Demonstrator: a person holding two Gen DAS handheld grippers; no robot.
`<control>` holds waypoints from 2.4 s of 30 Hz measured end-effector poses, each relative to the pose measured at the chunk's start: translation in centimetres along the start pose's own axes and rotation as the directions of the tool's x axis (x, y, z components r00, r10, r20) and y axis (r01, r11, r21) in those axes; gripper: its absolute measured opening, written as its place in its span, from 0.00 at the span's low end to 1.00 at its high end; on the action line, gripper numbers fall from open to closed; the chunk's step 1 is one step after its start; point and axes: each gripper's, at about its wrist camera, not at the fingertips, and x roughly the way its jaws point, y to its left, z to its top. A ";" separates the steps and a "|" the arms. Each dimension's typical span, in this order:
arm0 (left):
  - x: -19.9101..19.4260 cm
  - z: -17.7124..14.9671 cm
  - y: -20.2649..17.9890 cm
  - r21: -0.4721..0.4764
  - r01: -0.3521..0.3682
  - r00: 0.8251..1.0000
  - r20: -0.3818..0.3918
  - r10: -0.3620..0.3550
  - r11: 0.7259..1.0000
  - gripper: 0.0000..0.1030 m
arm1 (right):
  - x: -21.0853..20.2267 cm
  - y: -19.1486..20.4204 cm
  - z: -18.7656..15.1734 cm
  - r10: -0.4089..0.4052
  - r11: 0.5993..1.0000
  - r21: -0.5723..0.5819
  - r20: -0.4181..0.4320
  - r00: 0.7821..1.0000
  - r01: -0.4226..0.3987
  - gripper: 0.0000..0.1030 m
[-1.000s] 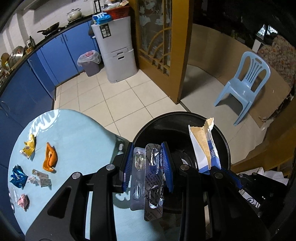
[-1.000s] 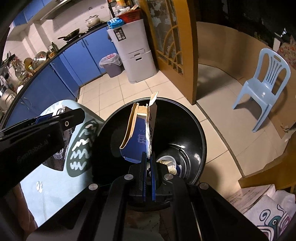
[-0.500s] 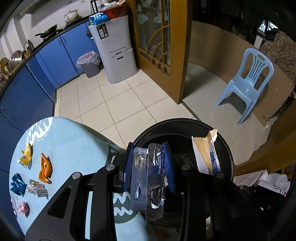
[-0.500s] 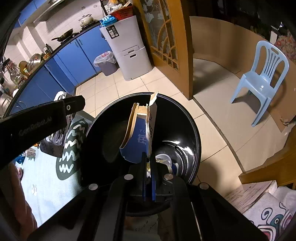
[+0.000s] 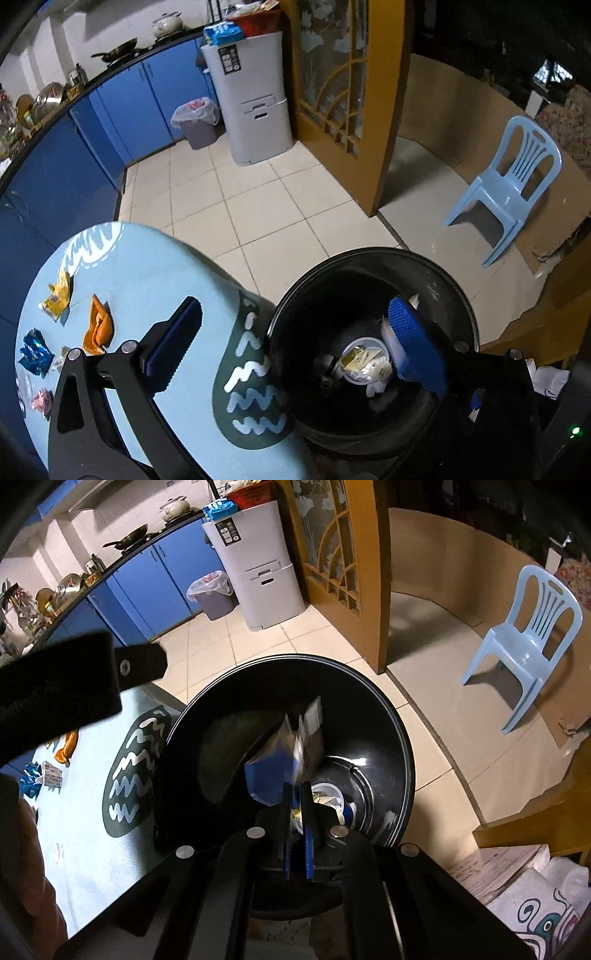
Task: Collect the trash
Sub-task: 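Open the right tool to drop the carton while the left tool drops the blister pack, then grasp the pink tissue with the left tool while the right tool grasps the white printed paper strip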
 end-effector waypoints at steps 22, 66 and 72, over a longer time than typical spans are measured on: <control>-4.0 -3.7 9.4 -0.126 -0.063 0.998 0.005 0.064 0.990 0.97 | -2.0 6.2 -0.5 0.007 0.993 -0.119 0.050 0.999 -0.001 0.86; -4.7 -18.9 34.8 -0.508 -0.156 0.986 -0.129 0.105 0.847 0.47 | 5.2 34.0 -3.4 0.143 0.778 -0.600 -0.119 0.983 -0.186 0.13; -5.8 -18.9 34.4 -0.501 -0.140 0.990 -0.098 0.105 0.854 0.36 | 4.0 33.6 -3.8 0.206 0.774 -0.580 -0.146 0.968 -0.253 0.06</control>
